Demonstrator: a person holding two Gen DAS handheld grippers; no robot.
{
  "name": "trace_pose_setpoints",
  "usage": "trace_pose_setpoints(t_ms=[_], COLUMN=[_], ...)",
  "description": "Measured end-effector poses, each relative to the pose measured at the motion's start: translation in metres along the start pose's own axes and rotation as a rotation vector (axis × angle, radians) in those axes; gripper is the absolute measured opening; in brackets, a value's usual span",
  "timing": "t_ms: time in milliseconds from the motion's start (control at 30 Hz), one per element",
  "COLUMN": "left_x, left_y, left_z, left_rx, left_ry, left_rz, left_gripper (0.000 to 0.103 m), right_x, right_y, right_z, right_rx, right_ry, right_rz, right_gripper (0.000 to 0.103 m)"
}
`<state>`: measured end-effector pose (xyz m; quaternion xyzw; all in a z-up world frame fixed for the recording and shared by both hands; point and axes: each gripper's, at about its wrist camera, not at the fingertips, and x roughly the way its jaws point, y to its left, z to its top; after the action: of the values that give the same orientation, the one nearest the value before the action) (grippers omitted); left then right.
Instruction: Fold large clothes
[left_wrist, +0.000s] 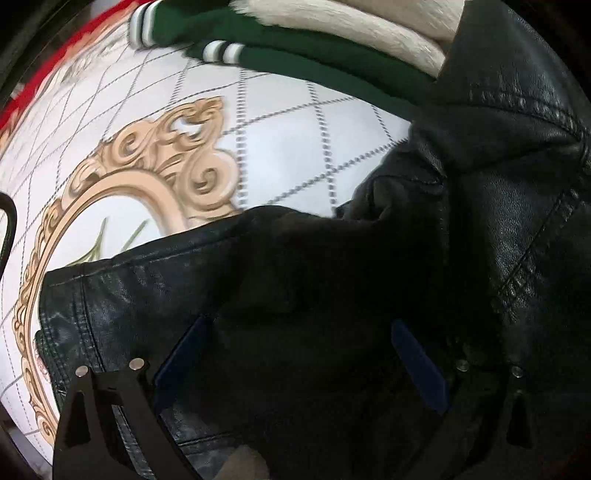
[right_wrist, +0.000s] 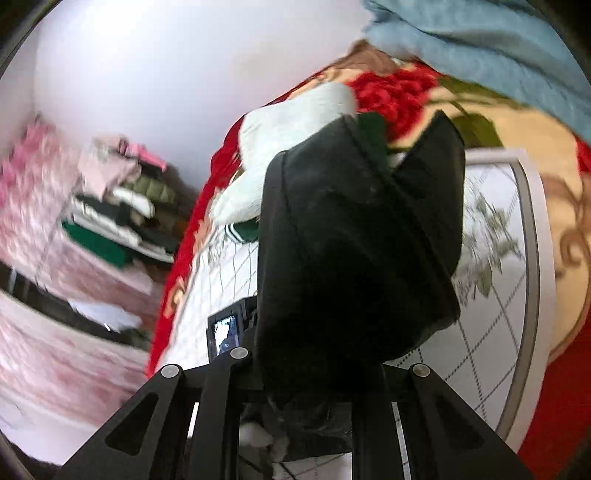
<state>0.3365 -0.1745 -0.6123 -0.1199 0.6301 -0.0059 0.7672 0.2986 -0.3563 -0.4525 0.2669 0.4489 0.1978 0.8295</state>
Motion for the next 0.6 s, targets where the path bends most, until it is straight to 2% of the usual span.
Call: trace_pose_setpoints(t_ms=[67,167,233,333,400,467,533,600], left_x=[-0.024,-0.07,-0.104,-0.145,-0.168,-0.179,-0.179,-0.18], left_y=[0.032,0.095,0.141,0.188,0.217,0.25,0.281,0.287], left_z=[-0.008,-0.034,-0.058,-0.094,-0.116,-0.134,-0.143,-0.151], left_rx=[-0.097,-0.266,-0.369,-0.477,-0.538,-0.589,-0.619,-0.636], left_ry=[-0.019,-0.07,-0.11,-0.153,-0.172,-0.171,-0.167,-0.165], left_rz=[-0.033,-0.034,0.013,0.099,0.147,0.172,0.176,0.192], left_gripper=[0.101,0.101,0.101,0.101,0.101,0.101,0.101,0.101], right_x=[0.002,0.02,0.037,0.064,0.093,0.115,0.15,0.178], right_y=[0.022,0.074,0.101,0.137,0.162,0.171,0.175,0.17], right_z=[-0.003,-0.024,-0.054,-0.093,-0.134,-0.169,-0.215,-0.245], right_rx=[-0.068,-0.224,-0.309,-0.415,-0.508,-0.562,-0.611,-0.612], right_ry=[0.021,0.094,0.148,0.23,0.307,0.372,0.488,0.589], right_rz=[-0.005,0.012,0.039,0.072,0.088,0.088,0.069,0.038], right_gripper=[0.018,0.018,0.018,0.018,0.018,0.018,0.018,0.021])
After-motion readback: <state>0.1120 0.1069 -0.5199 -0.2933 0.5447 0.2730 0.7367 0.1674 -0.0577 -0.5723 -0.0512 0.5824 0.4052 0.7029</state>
